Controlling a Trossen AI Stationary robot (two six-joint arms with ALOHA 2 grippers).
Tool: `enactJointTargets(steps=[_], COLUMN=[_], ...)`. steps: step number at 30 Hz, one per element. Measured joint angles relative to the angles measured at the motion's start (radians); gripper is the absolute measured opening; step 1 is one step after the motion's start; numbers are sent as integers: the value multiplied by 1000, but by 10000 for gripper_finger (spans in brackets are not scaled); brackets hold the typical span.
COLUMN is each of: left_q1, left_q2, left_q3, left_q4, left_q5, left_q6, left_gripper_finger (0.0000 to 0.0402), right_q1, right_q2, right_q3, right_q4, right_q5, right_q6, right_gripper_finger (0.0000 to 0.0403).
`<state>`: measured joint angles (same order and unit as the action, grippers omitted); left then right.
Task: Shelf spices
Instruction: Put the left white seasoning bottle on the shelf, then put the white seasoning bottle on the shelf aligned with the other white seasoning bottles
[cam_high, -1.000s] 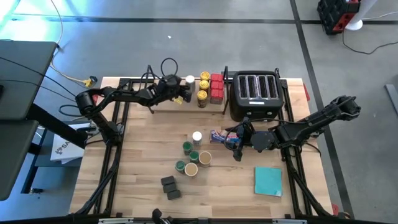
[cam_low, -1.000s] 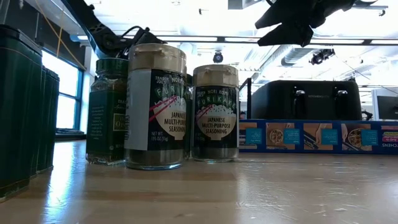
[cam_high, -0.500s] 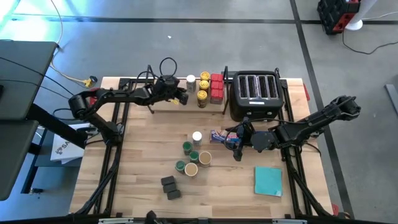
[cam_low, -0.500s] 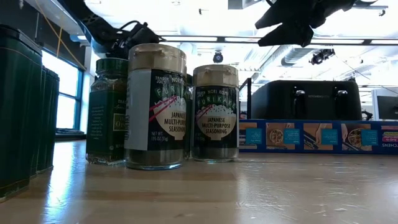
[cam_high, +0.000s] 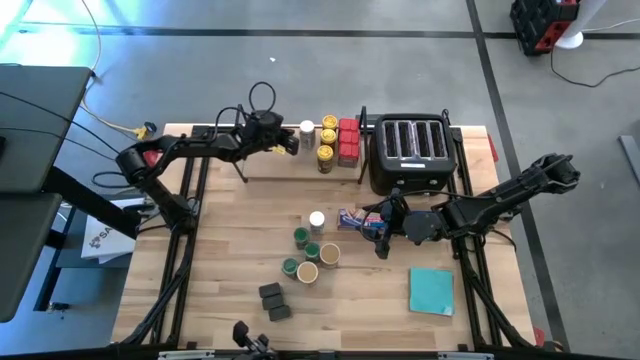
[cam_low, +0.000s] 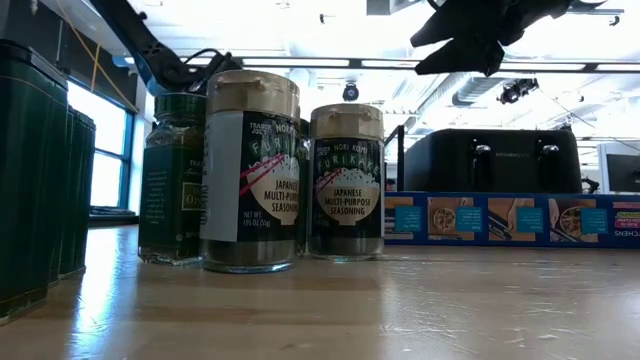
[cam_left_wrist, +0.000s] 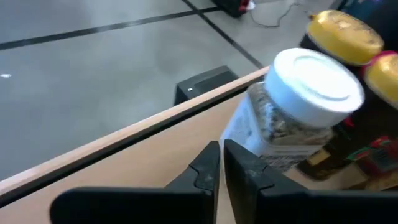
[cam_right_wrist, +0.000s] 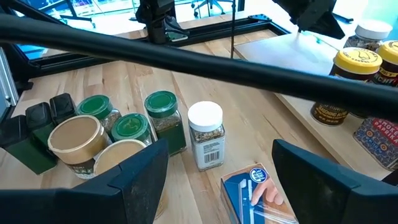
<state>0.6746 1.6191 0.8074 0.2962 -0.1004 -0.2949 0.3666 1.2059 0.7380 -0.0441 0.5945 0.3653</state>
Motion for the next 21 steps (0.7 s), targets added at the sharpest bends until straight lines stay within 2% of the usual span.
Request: enactJointTargets(steps=[7,17,21], left_q1=[-21,-100,-135], left_q2=[36,35,-2], left_q3=[0,0,0], left_q4=[24,12,-67], left_q5=[83,89,79], left_q6=[-17,5,40], left_gripper_finger=[1,1,1], right_q1=[0,0,0], right_q2=[0,0,0], right_q3=[0,0,0], right_q4=[0,0,-1], right_q5=[0,0,0], right_q6=[4,4,11], right_gripper_finger=[281,281,281])
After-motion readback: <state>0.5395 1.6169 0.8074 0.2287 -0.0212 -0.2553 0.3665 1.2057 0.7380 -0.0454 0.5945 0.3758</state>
